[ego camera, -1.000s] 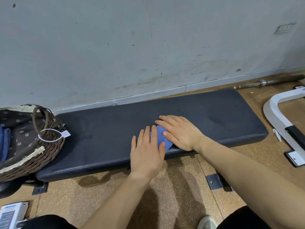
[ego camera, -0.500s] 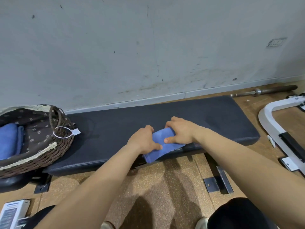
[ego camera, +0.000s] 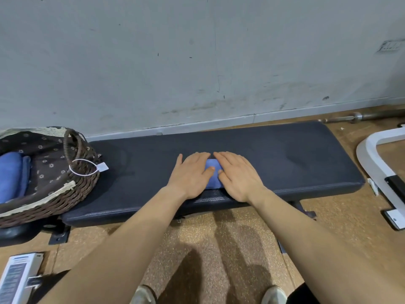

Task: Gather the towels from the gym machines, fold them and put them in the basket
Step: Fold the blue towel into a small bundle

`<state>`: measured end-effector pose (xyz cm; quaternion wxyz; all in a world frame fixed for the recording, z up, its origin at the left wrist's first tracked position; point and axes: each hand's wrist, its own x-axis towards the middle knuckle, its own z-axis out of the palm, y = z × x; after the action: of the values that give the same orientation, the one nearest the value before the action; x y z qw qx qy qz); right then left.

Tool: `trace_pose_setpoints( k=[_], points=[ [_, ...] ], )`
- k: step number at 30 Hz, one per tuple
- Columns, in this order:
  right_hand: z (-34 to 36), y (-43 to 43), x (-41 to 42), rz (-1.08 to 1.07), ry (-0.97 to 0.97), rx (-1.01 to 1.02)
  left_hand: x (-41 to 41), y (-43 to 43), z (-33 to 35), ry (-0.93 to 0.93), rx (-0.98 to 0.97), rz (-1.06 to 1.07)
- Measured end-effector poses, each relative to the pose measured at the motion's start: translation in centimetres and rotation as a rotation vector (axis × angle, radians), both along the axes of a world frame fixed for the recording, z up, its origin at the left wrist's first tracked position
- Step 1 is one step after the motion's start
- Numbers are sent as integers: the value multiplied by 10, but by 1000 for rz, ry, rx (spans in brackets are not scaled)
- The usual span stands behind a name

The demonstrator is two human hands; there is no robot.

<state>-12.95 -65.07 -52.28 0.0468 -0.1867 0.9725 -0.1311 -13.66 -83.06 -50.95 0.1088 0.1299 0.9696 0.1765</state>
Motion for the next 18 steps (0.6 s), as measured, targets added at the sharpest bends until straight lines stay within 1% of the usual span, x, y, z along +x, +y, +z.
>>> trace_pose_setpoints(
  k=[5, 8, 11, 14, 18],
  points=[
    [-20, 10, -5, 77, 86, -81, 4, -3, -28, 192, -78, -37],
    [-23, 13, -6, 79, 80, -84, 3, -2, -35, 237, -130, -44],
    [-12, 12, -6, 91, -1, -3, 5, 0, -28, 226, -155, -41],
    [9, 9, -6, 72, -110, 92, 8, 0, -12, 223, -256, -52],
    [49, 1, -3, -1, -238, 118, 22, -6, 24, 151, -276, -25]
  ],
)
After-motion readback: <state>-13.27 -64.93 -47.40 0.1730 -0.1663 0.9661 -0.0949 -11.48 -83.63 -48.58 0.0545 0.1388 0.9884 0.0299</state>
